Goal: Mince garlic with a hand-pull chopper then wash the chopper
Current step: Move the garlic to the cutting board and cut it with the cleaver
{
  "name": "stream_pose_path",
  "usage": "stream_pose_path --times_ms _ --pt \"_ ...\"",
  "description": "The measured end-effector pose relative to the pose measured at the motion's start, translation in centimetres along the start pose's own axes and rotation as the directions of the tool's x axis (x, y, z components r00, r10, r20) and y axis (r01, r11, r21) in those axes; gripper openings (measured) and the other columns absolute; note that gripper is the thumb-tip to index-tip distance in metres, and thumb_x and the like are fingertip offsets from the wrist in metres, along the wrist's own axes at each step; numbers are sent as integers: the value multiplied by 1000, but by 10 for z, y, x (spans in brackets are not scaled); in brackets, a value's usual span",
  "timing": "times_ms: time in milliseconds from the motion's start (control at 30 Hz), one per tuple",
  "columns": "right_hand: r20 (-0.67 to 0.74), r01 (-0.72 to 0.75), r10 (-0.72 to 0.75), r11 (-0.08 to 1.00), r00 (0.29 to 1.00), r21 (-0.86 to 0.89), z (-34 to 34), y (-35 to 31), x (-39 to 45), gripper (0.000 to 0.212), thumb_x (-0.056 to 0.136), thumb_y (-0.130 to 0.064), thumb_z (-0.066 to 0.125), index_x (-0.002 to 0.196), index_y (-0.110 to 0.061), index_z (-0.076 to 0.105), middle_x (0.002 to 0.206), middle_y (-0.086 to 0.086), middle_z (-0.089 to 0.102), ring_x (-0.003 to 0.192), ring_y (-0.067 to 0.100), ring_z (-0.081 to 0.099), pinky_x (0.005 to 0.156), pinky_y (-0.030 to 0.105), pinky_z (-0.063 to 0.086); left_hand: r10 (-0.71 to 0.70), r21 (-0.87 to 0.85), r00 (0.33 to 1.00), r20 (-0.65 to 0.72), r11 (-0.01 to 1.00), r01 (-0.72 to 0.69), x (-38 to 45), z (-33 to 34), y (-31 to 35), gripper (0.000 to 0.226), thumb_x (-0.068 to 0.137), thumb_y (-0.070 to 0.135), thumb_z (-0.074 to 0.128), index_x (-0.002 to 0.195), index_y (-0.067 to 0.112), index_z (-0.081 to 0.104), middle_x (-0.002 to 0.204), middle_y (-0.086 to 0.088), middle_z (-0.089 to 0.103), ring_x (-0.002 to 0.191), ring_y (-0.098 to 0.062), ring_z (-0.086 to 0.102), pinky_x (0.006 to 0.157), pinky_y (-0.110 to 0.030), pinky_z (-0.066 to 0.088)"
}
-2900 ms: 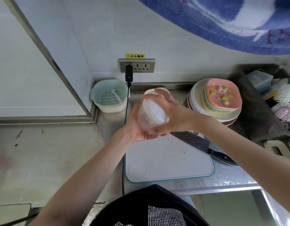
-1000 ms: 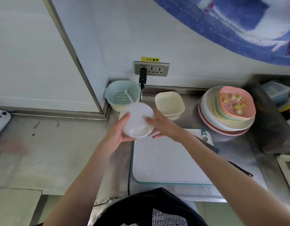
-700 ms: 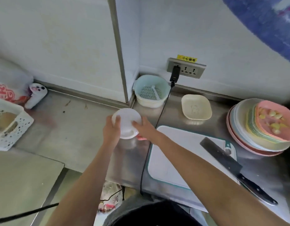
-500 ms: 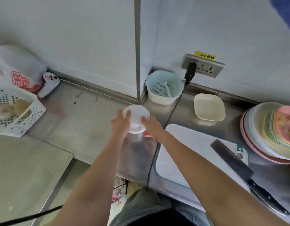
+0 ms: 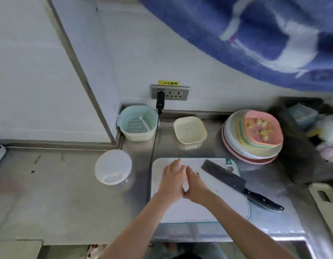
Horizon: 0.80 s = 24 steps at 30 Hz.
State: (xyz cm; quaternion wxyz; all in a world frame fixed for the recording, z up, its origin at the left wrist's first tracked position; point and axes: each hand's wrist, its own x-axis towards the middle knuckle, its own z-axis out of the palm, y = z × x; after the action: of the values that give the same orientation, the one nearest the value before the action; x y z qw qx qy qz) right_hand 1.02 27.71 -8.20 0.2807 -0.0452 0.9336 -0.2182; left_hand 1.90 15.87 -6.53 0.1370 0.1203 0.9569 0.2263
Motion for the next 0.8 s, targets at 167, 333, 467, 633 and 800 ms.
stream_pose_path --times_ms 167,333,467,633,800 --pt "-244 -13 67 976 967 216 -56 59 -19 69 88 -18 62 148 -21 27 156 3 23 144 22 22 114 36 26 79 231 993 91 968 -98 34 11 24 74 91 21 54 151 19 11 160 -8 -5 147 -28 -10 117 -49 3" --pt "-619 6 351 867 703 498 -135 111 -35 40 91 -15 55 130 -17 48 113 4 62 101 25 58 80 33 47 145 34 986 -87 989 -143 92 -4 94 46 91 25 53 135 16 44 138 -5 46 127 -27 43 103 -38 37" --pt "-588 -73 553 762 590 644 -181 164 -35 30 94 -19 51 122 -10 47 107 13 63 94 34 59 72 38 47 84 -197 993 -86 975 -100 137 -15 158 32 94 26 52 121 10 56 117 -7 62 107 -27 59 85 -35 47" --pt "-388 -255 604 713 696 653 -204 207 -18 37 99 -30 42 125 -3 43 118 19 57 104 38 57 76 37 45 -36 -333 999 -9 942 31 176 -10 202 26 99 25 43 78 11 46 70 -4 50 61 -19 49 55 -31 35" --pt "-329 -281 538 762 776 583 -211 220 0 40 99 -35 37 115 -2 54 106 20 67 96 35 63 76 35 48 -191 -369 982 -14 913 172 191 3 206 20 95 26 49 93 7 52 76 -4 55 72 -24 54 60 -31 39"
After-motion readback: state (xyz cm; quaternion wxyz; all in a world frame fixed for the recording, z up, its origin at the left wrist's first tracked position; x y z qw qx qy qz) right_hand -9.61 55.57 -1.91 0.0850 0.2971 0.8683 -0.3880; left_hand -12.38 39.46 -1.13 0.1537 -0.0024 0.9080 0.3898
